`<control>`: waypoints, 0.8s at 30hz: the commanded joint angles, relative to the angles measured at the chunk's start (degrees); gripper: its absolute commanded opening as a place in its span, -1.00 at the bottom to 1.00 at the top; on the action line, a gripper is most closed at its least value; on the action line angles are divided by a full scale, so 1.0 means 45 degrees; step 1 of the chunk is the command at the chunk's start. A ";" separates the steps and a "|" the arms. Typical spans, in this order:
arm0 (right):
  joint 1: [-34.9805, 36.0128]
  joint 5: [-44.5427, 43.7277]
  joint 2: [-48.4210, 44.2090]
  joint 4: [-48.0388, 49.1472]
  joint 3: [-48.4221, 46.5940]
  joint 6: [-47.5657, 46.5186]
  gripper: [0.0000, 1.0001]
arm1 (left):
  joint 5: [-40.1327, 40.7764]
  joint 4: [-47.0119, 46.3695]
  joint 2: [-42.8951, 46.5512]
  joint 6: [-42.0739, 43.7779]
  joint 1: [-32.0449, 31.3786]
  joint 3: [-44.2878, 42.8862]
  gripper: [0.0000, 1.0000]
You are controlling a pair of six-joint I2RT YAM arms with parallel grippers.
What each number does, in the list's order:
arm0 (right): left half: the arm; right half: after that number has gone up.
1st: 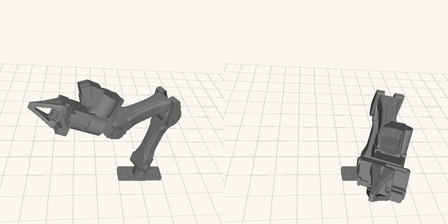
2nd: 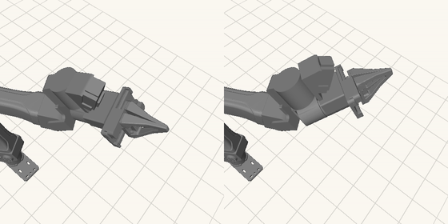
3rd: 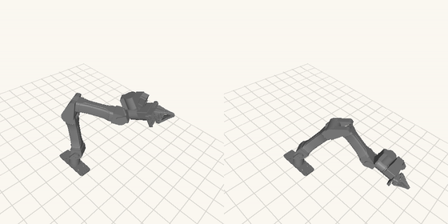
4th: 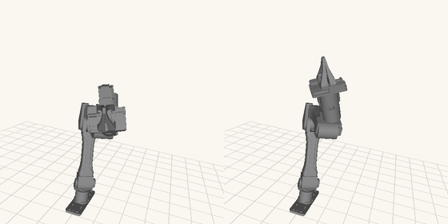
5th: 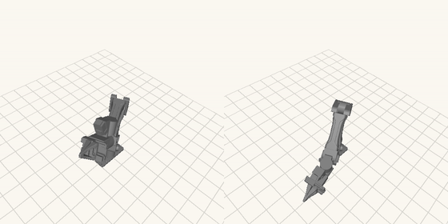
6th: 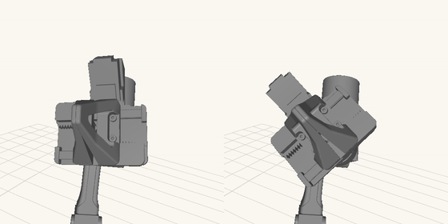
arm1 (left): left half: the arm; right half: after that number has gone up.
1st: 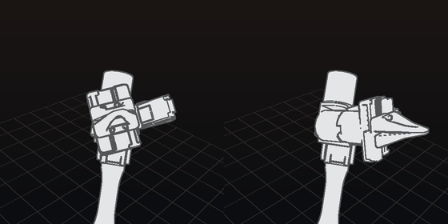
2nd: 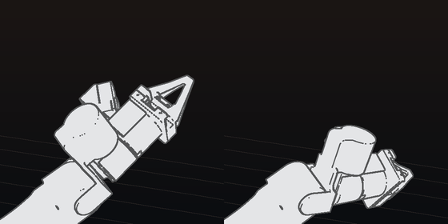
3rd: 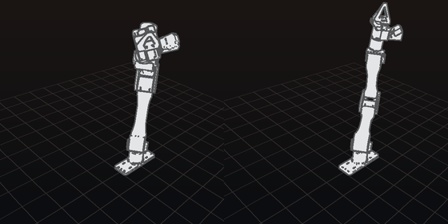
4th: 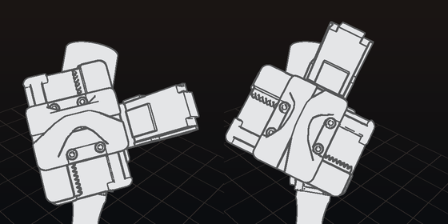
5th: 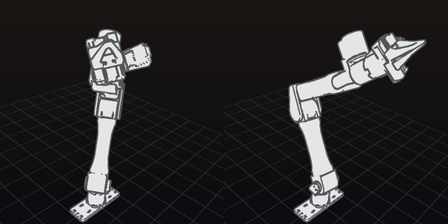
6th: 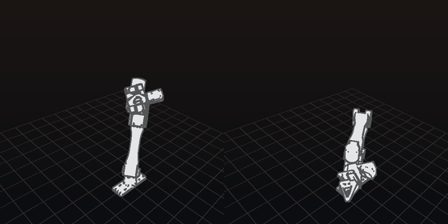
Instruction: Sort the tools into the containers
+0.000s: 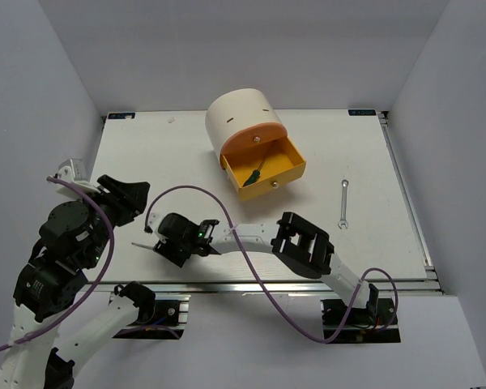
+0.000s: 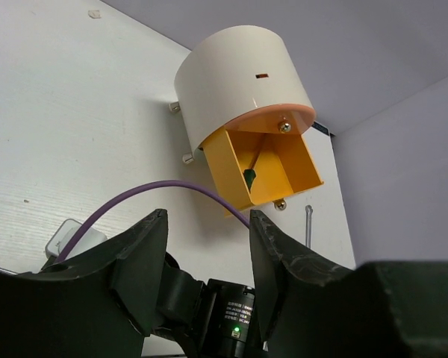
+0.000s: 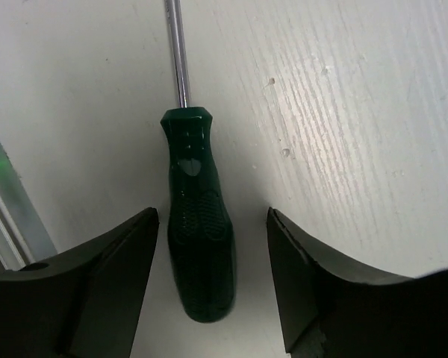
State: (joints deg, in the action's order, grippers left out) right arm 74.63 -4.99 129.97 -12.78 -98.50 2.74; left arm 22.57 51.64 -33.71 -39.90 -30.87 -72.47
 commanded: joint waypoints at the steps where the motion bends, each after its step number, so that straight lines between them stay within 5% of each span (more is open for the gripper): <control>1: 0.0193 -0.0686 0.0121 0.0338 0.0344 -0.0277 0.24 | 0.0044 0.0302 -0.0086 -0.0137 -0.0053 -0.0107 0.15; 8: -0.0295 -0.0747 -0.0813 0.0417 0.2255 -0.1038 -1.00 | -0.0112 -0.0049 0.0168 -0.0294 -0.0053 0.0419 0.15; 12: -0.1231 0.1512 -0.1849 -0.0087 0.2321 -0.1857 -1.00 | -0.0288 -0.0361 0.0207 -0.0294 -0.0053 0.0693 0.15; 16: -0.2829 0.5782 -0.2943 -0.1983 0.1342 -0.3517 -1.00 | -0.0347 -0.0751 0.0324 -0.0235 -0.0053 0.0908 0.15; 24: -0.4513 0.8998 -0.5423 -0.4054 0.1009 -0.4262 -1.00 | -0.0405 -0.1396 0.0753 -0.0215 -0.0053 0.1377 0.15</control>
State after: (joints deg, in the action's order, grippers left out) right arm 54.35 24.60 111.81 -26.57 -91.11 -13.85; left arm 21.56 47.64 -31.29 -40.99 -30.87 -66.96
